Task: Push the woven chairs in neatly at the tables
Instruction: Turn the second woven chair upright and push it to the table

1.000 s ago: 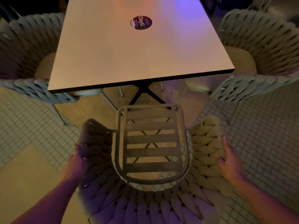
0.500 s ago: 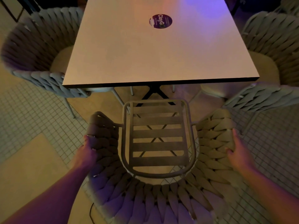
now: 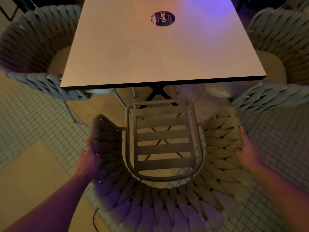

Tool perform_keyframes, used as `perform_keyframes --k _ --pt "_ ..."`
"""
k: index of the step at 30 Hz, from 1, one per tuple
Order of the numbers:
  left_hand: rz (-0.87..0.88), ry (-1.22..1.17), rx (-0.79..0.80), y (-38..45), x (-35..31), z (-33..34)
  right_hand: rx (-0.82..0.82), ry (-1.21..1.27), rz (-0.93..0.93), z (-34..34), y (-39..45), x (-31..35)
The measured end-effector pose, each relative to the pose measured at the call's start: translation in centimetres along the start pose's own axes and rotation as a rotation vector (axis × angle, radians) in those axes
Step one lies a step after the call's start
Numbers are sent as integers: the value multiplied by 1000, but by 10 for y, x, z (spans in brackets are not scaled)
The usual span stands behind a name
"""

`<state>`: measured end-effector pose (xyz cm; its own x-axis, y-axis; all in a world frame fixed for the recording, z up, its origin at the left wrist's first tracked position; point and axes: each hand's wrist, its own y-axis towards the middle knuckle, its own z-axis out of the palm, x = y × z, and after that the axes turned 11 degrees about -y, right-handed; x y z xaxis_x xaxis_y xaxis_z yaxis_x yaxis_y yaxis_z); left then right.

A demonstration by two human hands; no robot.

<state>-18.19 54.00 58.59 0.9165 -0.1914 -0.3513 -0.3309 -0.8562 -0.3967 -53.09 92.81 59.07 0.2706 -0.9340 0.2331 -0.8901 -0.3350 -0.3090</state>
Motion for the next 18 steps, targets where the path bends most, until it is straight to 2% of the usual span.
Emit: perform_keyframes --k 18 --pt "31 41 1 0 4 1 -38 -30 57 7 -4 7"
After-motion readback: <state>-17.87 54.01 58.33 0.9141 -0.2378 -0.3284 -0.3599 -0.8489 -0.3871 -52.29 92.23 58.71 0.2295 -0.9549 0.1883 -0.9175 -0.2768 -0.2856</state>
